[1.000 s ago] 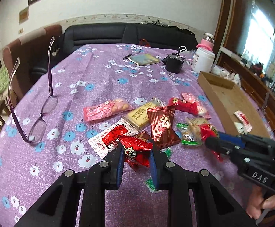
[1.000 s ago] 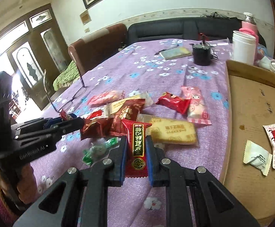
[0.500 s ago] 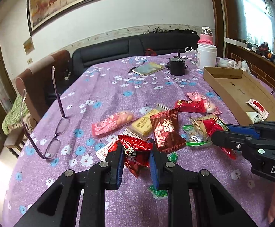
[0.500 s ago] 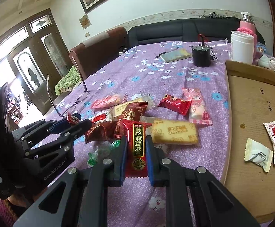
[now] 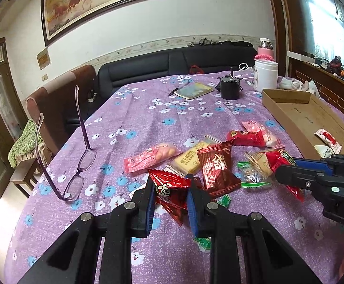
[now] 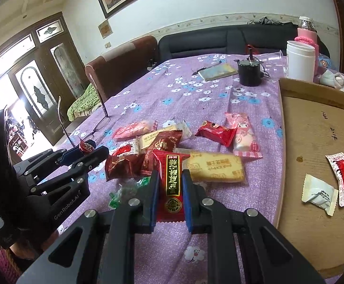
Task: Organize snacks
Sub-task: 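Grasp a red gold-lettered packet with the right gripper while the left holds the red candy, then carry the red candy and red packet toward the cardboard tray with both grippers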
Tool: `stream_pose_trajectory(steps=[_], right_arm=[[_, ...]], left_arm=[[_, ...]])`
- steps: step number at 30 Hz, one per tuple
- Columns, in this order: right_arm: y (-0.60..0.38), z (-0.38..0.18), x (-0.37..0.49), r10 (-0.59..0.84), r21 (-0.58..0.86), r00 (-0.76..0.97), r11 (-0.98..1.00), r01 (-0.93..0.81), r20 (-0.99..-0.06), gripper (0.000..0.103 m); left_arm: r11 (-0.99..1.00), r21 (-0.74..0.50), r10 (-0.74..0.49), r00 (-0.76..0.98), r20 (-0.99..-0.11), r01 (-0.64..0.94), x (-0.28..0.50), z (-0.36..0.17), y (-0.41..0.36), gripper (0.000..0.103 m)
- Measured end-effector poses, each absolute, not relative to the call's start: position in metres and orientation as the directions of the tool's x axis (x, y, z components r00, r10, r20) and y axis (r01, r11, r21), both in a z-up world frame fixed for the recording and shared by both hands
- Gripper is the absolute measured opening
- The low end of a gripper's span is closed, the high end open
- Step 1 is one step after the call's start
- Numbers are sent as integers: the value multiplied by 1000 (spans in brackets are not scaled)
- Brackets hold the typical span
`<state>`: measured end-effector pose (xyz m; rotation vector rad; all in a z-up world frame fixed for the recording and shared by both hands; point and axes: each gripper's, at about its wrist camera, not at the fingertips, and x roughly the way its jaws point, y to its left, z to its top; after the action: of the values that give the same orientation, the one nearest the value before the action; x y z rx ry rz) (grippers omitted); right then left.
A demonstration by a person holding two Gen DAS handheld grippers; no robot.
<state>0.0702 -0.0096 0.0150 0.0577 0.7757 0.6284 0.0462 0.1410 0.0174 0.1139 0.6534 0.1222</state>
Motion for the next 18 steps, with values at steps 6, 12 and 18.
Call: stream_pose_trajectory(steps=[6, 12, 18], right_arm=[[-11, 16, 70, 548, 274, 546, 819, -503, -634, 17], [-17, 19, 72, 544, 285, 559, 827, -485, -626, 17], [-26, 20, 77, 535, 297, 572, 837, -460, -622, 17]], left_arm=[[984, 153, 161, 792, -589, -87, 45, 18, 141, 25], [982, 161, 172, 797, -579, -95, 44, 19, 141, 25], [979, 174, 189, 802, -567, -108, 43, 20, 140, 25]])
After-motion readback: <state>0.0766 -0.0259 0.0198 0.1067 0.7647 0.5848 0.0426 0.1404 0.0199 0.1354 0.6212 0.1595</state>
